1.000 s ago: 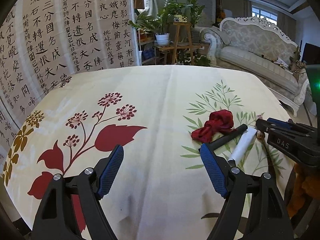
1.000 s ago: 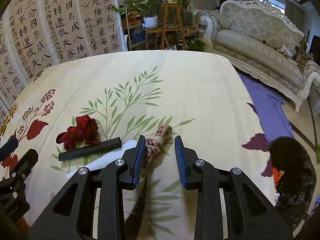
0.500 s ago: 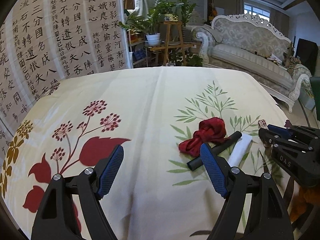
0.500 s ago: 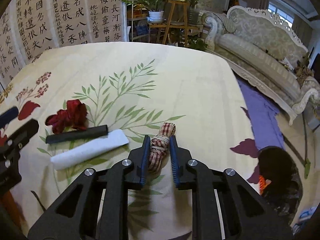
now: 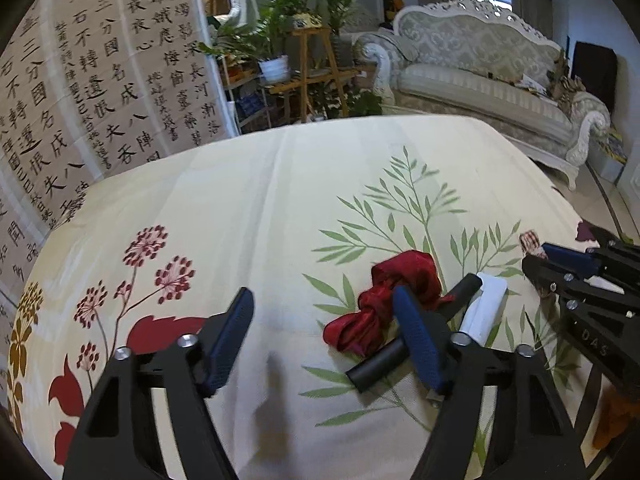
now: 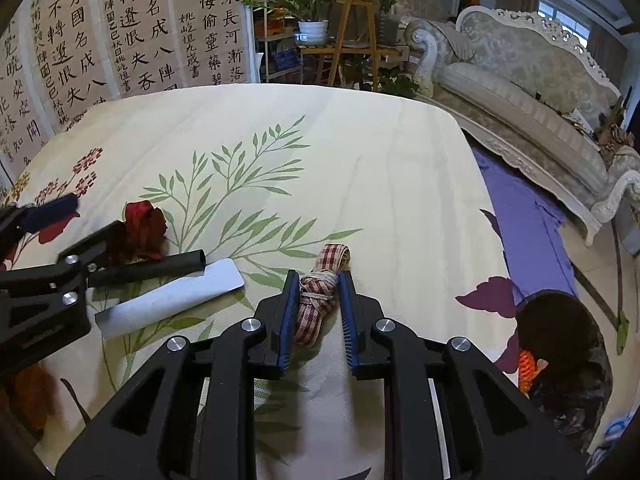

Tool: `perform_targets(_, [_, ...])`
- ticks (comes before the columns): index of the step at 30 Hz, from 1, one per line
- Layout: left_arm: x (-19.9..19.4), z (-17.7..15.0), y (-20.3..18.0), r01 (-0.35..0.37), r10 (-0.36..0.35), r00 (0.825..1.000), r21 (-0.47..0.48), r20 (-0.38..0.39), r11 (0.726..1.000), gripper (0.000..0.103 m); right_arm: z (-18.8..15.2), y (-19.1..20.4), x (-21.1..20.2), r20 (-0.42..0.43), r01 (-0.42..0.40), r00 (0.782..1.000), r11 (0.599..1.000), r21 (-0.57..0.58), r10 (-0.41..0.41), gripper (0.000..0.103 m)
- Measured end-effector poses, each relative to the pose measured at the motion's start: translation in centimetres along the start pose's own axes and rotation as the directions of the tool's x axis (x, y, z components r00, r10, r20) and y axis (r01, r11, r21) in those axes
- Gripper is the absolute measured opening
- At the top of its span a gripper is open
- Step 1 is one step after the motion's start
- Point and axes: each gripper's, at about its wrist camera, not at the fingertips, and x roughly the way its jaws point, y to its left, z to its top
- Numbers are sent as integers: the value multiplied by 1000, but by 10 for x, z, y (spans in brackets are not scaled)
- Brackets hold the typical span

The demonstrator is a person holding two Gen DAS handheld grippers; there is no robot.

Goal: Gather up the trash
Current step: 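Grasp the red cloth with the left gripper while the right holds the ribbon bundle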

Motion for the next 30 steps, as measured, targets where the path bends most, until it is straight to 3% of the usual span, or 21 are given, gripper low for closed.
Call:
perform_targets(3, [3,0,1,40,-40,999,-8,-17,999,56,-1,0,0,1,-3,1000,1000,0,3,20])
perform_targets(5, [5,1,-1,55,-55,998,-7,-31,998,41,-1,-1,0,1,-5,1000,1000,2,5,20])
perform_targets(7, [9,-1,-2,75,-76,995,-10,-57,997,33,-1,-1,0,1,-9,1000,1000,3,9,21])
perform_targets(10, [9,-2,-2,83,-84,995,-12,-57,996,31,-1,-1,-1,2,-8,1000,1000,2,8,24])
perform_targets(11, [9,-2,-2,86,-87,995,-14,-56,996,29,-1,-1,-1,2,-5,1000,1000,2,5,27])
perform_targets(12, [9,-2,-1,89,-89,994,-18,-55,996,28,-1,-1,-1,2,3,1000,1000,4,-3,39])
perform_targets(13, [9,-2,0,91,-92,994,-22,-54,996,26,-1,-2,0,1,11,1000,1000,9,-11,41])
perform_targets(19, [5,-3,7,92,-94,995,-52,-43,994,22,-3,-7,-3,3,20,1000,999,36,-20,41])
perform_targets(21, [3,-3,9,88,-90,995,-60,-38,994,21,-4,-6,-3,4,26,1000,999,34,-27,39])
perform_targets(25, [0,-5,15,87,-89,996,-76,-29,993,20,-5,-2,-3,2,34,999,999,20,-34,19])
perform_targets(30, [-9,-7,20,86,-87,996,-98,-8,991,20,-6,3,-5,5,43,999,999,7,-43,17])
